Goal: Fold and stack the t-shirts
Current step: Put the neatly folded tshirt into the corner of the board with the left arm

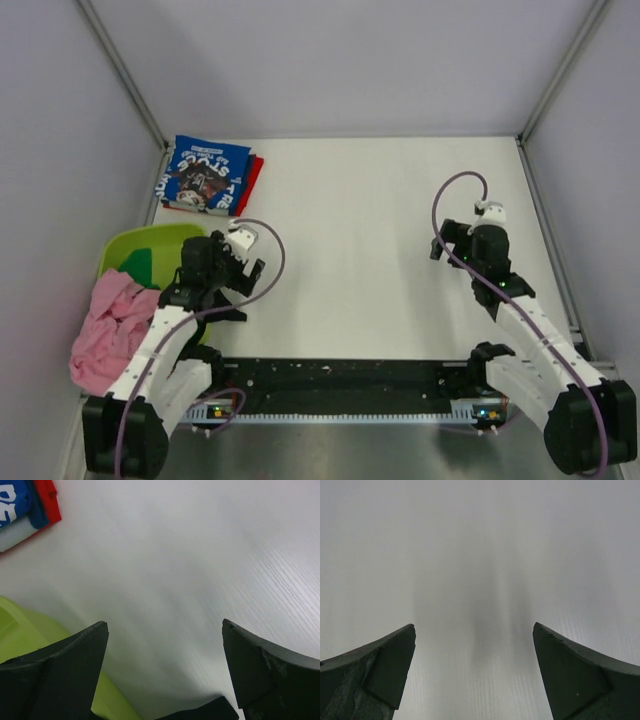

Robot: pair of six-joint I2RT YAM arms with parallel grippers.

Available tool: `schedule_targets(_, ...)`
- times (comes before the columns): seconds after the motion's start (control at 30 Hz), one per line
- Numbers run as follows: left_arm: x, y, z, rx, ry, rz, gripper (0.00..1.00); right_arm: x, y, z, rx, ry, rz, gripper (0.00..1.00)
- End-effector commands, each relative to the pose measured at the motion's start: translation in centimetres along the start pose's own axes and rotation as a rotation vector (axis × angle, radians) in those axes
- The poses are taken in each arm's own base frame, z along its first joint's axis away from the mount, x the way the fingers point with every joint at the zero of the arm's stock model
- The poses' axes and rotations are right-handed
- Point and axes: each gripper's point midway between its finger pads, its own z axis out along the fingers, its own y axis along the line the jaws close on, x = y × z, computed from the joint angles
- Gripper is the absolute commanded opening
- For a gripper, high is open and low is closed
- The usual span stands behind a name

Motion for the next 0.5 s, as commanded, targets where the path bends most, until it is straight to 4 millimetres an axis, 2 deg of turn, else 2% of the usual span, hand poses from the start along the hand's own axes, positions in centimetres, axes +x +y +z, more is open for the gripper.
schedule_targets(0.0, -2.2, 2.3, 0.6, -0.177, -0.236, -0.071, 0.99, -3.0, -0.3, -0.3, 0.007, -0.194, 0.064, 0.99)
schedule_targets(0.07, -1.2, 2.8, 0.9, -0.241, -0.285, -0.064, 0.99, -2.3, -1.0, 0.0, 0.032, -0.207, 0.071, 0.99)
schedule_targets(0.17, -1.2, 2.5, 0.7, -0.237, -0.312, -0.067, 0.99, -1.7, -1.8, 0.2, 0.059, -0.226, 0.062, 0.99)
schedule_targets(0.2, -1.3, 2.5, 0.6, -0.235, -0.315, -0.065, 0.99, -1.6, -1.5, 0.2, 0.036, -0.228, 0.058, 0.99)
schedule_targets(0.47, -0.8, 2.9, 0.9, -0.263, -0.310, -0.105, 0.99, -2.3, -1.4, -0.1, 0.029, -0.278, 0.056, 0.99)
